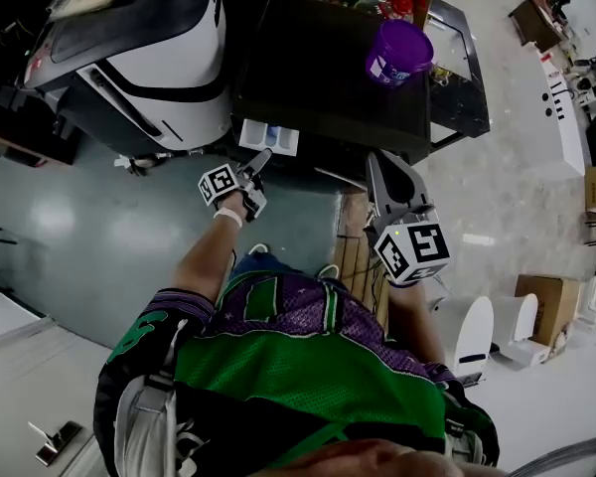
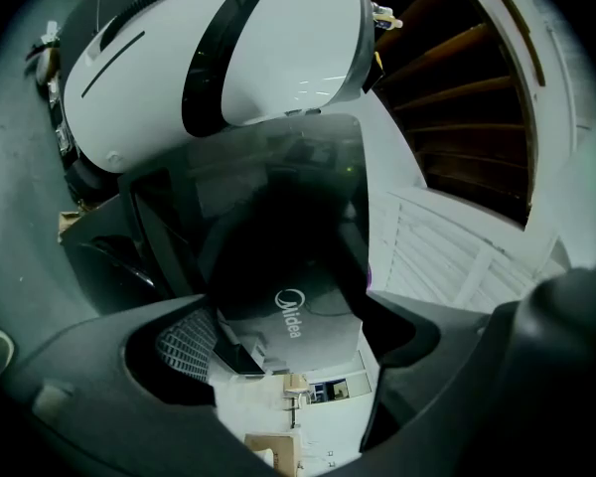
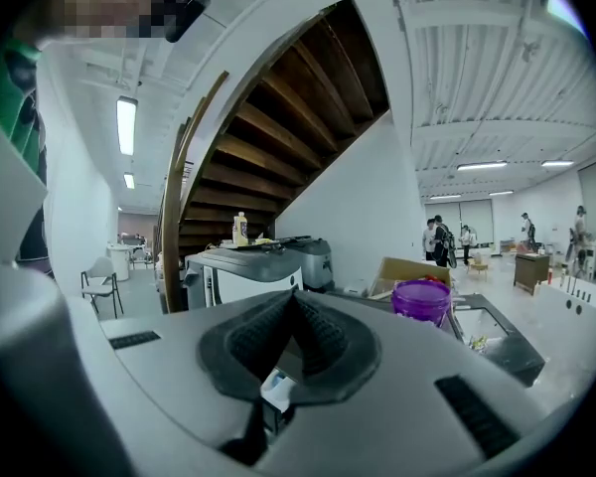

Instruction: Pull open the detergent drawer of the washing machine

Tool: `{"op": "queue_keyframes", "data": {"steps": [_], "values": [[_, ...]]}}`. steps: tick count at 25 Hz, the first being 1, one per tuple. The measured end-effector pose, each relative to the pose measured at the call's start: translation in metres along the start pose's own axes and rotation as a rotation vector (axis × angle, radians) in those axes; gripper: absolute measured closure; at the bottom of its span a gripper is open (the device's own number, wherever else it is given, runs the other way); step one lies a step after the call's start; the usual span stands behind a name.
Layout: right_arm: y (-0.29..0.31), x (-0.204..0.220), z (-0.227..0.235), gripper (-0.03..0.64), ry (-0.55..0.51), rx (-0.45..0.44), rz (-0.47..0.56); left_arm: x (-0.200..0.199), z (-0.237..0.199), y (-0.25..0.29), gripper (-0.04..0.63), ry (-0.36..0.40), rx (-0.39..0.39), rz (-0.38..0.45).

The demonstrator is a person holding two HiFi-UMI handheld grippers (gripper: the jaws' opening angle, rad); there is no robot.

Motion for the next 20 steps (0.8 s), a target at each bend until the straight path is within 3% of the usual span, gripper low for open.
{"op": "queue_keyframes", "data": {"steps": [8, 13, 20], "values": [[-0.004, -0.002, -0.007, 0.615, 0.005, -0.041, 0.016, 0.012, 0.001, -0.025, 0.206, -0.001, 0.007, 0.029], [-0.01, -0.002, -0.007, 0.615, -0.011, -0.031, 0.012, 0.011, 0.001, -0.024, 0.197, -0.058, 0.05, 0.054], [-0.016, 0.002, -0.005, 0.615, -0.015, -0.01, -0.005, 0.004, -0.002, -0.007, 0.163, -0.101, 0.039, 0.109]]}}
Point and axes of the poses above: the fingertips, and each gripper's own axes: y forward along the fingers, z to its right, x out of its underside, the point moved 2 cm from there along -y, backward along the fingers, and after that the axes turned 6 degrees about -y, right-handed, at the moved point
